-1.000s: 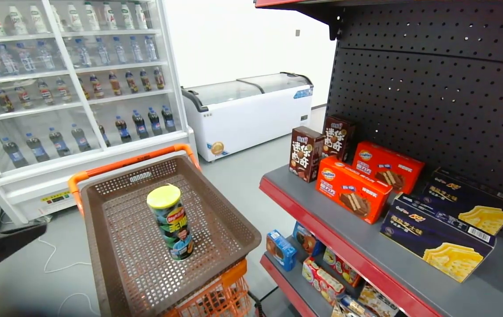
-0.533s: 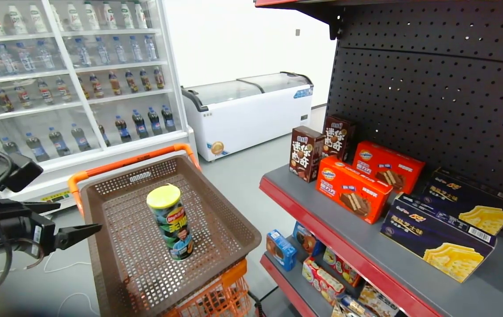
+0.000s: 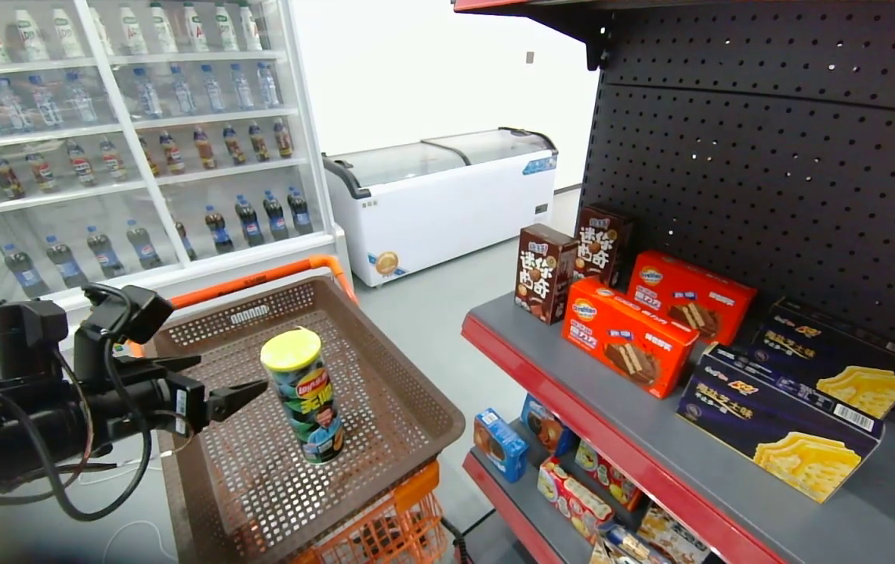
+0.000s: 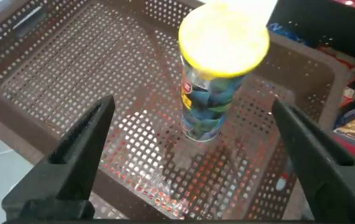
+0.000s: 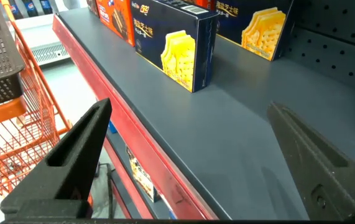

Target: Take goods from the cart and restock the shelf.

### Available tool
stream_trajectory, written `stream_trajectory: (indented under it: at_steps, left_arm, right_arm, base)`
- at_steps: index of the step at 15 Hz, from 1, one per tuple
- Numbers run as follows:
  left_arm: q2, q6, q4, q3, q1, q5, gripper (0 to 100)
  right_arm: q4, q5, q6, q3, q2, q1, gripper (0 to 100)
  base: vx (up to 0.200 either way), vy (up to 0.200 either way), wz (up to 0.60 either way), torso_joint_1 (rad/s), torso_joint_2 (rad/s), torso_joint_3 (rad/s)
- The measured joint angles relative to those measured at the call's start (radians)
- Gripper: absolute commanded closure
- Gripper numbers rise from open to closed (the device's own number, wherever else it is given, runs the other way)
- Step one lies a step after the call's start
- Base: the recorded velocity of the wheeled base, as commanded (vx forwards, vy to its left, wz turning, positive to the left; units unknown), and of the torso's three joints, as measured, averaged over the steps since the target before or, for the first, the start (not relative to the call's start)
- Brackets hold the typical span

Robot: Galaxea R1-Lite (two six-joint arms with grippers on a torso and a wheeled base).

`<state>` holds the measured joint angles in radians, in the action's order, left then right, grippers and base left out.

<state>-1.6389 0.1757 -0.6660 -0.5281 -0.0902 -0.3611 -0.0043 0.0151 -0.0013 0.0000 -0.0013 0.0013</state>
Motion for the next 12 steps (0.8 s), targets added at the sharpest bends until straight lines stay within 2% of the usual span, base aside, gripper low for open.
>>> stream_trajectory:
  at_steps: [2,6,12]
  left_arm:
    - [-0.056,-0.010,-0.060,0.000,0.045,0.023,0]
    - [-0.166,-0.016,-0.168,0.002,0.127,0.026,0]
    - [-0.287,-0.004,-0.269,0.015,0.160,0.027,0]
  right_arm:
    - [0.000,0.000,0.000,0.000,0.000,-0.001,0]
    - [0.000,0.000,0.000,0.000,0.000,0.000,0]
    - [0.000,0.000,0.000,0.000,0.000,0.000,0]
  base:
    - [0.000,0.000,0.00,0.000,0.00,0.000]
    - [0.000,0.000,0.00,0.000,0.00,0.000]
    - [0.000,0.000,0.00,0.000,0.00,0.000]
